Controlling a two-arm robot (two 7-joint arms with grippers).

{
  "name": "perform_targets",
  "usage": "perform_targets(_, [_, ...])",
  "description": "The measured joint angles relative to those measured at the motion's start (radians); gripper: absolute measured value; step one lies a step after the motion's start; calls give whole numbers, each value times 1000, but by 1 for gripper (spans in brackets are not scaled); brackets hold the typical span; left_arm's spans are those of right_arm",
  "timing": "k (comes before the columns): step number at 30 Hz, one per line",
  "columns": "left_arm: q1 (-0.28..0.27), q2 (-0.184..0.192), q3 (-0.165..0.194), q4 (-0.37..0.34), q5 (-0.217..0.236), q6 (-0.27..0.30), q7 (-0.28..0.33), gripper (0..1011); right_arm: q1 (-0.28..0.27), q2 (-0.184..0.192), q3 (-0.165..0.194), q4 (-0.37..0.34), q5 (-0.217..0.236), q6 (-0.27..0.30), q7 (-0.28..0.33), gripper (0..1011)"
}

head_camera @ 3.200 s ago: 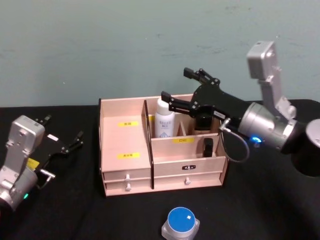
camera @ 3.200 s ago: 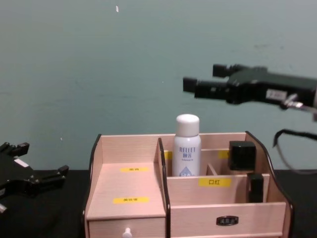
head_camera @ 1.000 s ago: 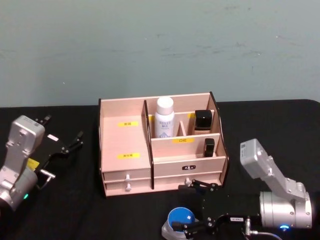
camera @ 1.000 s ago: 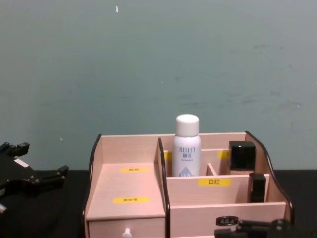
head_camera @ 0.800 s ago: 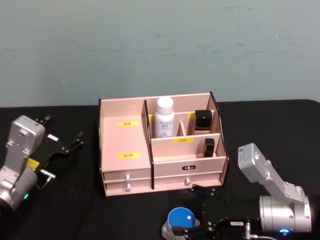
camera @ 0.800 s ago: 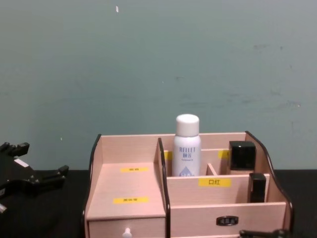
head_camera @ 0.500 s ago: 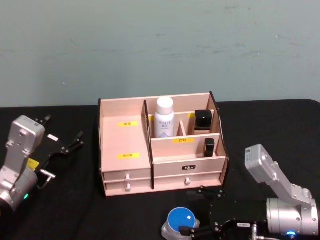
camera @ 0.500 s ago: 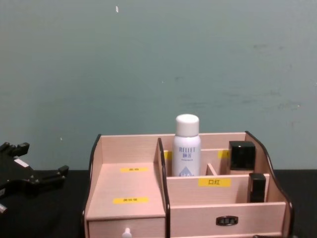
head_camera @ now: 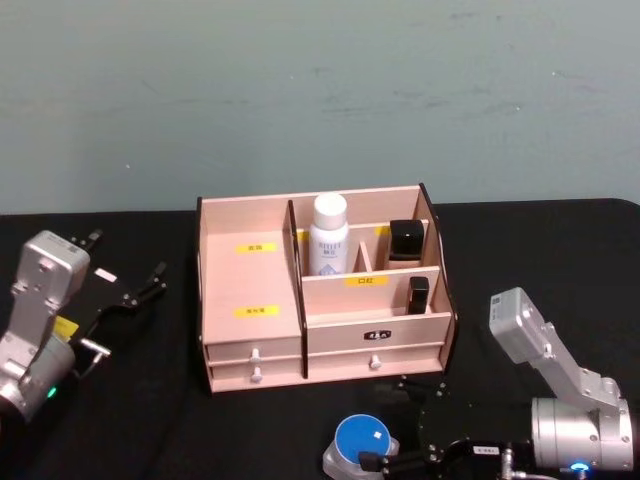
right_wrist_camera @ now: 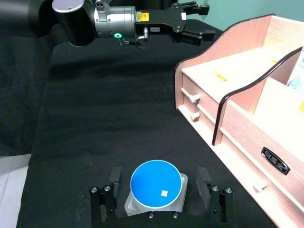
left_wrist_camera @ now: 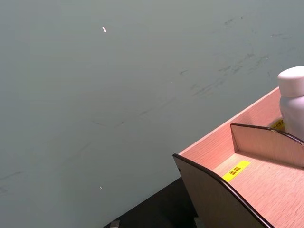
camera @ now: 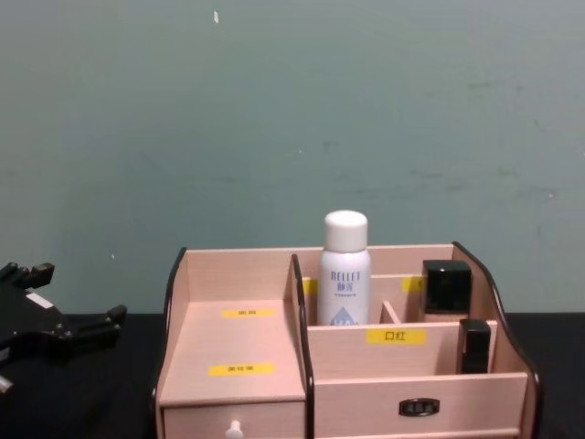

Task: Pick up the facial cleanser and watermelon frost from the table and place them into the tiered storage box.

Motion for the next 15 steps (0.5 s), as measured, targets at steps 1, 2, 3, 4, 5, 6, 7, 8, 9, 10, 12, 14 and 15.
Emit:
perform_targets(1, [0, 0, 0, 0, 0, 0, 0, 1010, 3, -4, -3, 5, -1, 1, 2, 1002])
perform_targets(2, [0, 0, 0, 0, 0, 0, 0, 1010, 5, -5, -5, 8, -1, 1, 4, 1002])
perform_targets(3, [0, 0, 0, 0, 0, 0, 0, 1010, 11, -10, -10, 17, -3, 3, 6, 1002])
perform_targets(4, [0, 0, 0, 0, 0, 0, 0, 1010, 14, -13, -12, 21, -5, 3, 8, 1002])
perform_targets(5, [0, 0, 0, 0, 0, 0, 0, 1009, 17, -16, -16, 26, -7, 4, 10, 1002])
perform_targets(6, [0, 0, 0, 0, 0, 0, 0, 1010, 21, -19, -18, 29, -8, 5, 12, 1002])
perform_targets(7, [0, 0, 0, 0, 0, 0, 0, 1010, 26, -23, -23, 35, -11, 5, 14, 1002])
perform_targets(8, [0, 0, 0, 0, 0, 0, 0, 1010, 29, -26, -25, 38, -12, 5, 16, 1002])
perform_targets(9, [0, 0, 0, 0, 0, 0, 0, 1010, 31, -28, -27, 41, -13, 6, 17, 1003])
perform_targets(10, [0, 0, 0, 0, 0, 0, 0, 1010, 37, -32, -32, 46, -15, 6, 21, 1002])
perform_targets(12, [0, 0, 0, 0, 0, 0, 0, 1010, 42, -36, -37, 51, -18, 8, 24, 1003])
perform_targets(14, [0, 0, 0, 0, 0, 0, 0, 1010, 48, -38, -43, 55, -22, 10, 27, 1002])
perform_targets(15, [0, 0, 0, 0, 0, 0, 0, 1010, 50, -39, -45, 56, -23, 12, 28, 1002])
